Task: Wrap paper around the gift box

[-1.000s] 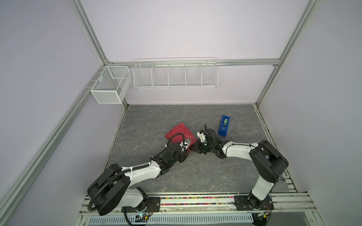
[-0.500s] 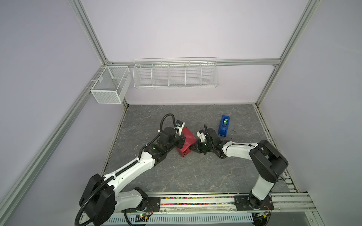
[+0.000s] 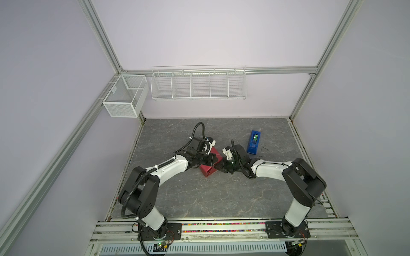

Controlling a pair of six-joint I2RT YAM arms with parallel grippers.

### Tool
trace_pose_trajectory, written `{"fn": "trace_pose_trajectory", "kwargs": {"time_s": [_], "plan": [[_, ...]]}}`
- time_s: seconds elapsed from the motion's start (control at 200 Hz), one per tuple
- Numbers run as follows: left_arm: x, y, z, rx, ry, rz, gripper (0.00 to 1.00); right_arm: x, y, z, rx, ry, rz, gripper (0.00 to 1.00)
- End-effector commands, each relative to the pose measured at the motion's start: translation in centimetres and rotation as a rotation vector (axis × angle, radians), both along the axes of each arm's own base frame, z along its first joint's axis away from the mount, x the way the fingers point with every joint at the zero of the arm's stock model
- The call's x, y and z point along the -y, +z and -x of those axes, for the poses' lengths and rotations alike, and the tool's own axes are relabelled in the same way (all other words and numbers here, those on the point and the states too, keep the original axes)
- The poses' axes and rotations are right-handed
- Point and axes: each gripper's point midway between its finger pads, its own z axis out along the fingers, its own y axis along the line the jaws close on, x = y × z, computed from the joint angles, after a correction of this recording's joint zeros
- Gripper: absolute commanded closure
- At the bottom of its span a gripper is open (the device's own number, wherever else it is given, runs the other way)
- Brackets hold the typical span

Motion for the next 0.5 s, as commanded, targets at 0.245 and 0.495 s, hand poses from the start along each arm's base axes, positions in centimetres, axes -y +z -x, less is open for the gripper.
{"fn": "trace_pose_trajectory", "kwargs": {"time_s": [0.245,0.495], "plan": [[-0.8,0.6,0.1,-0.038,0.027,-0.015,1.00,-0.4,0.1,-0.5,0.001,-0.001,-0.012,0.93],[-1.7,1.1,0.3,-0.027,0.044,-0.019,1.00,-0.3,0.0,-0.5,-0.001,0.000,-0.009,0.93]]}}
